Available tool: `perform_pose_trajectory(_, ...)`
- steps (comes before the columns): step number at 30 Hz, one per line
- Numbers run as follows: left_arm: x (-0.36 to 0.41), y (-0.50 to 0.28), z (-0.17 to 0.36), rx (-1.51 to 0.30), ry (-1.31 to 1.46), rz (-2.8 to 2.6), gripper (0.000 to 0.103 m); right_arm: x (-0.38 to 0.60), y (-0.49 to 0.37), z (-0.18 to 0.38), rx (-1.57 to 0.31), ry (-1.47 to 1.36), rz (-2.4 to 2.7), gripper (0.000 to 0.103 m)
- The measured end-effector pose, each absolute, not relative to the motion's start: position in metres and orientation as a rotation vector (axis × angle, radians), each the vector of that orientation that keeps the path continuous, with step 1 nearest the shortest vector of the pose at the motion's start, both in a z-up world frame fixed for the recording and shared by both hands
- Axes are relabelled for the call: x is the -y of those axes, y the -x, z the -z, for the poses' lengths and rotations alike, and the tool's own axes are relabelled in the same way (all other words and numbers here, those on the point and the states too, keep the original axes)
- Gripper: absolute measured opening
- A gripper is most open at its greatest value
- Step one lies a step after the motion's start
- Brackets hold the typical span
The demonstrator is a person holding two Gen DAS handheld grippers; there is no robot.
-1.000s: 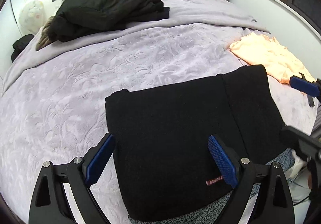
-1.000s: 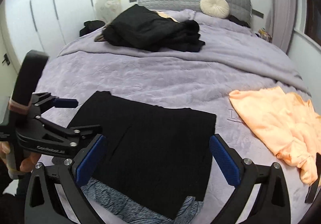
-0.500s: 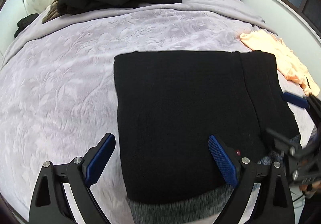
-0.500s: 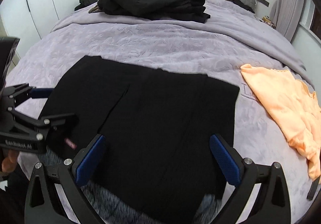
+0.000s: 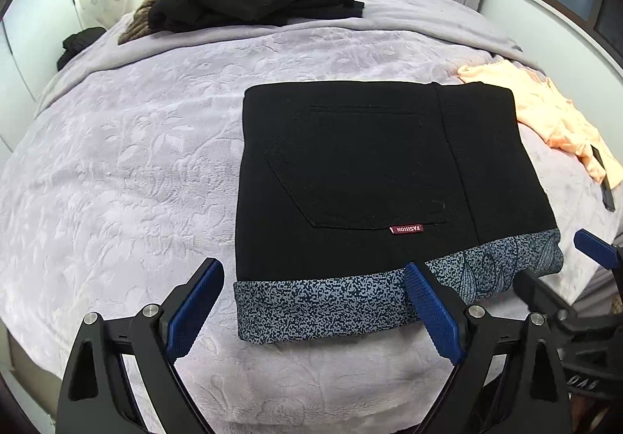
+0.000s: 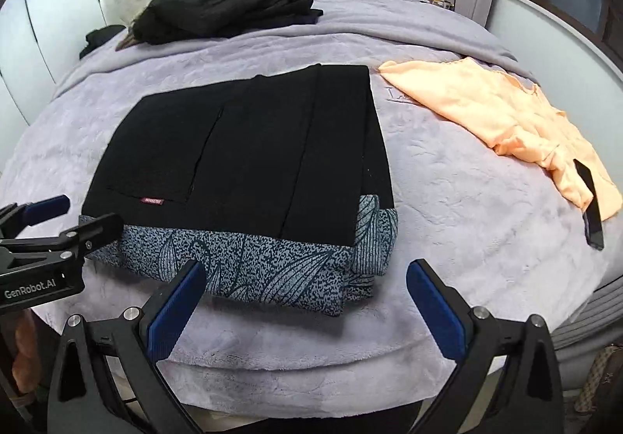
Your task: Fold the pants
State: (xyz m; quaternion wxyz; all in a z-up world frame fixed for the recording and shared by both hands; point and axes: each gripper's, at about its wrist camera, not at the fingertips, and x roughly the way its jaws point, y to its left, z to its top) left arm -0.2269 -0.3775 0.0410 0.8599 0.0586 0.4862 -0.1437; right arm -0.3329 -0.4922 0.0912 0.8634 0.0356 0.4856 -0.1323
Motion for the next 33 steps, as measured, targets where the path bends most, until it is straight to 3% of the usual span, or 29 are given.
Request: perform_pose_trajectory(33, 0.385, 0.239, -0.036, -1.036, -0.149, 0.259, 0.095, 0.491, 0.328, -0.085, -1.035, -0.094, 0.285, 0.103)
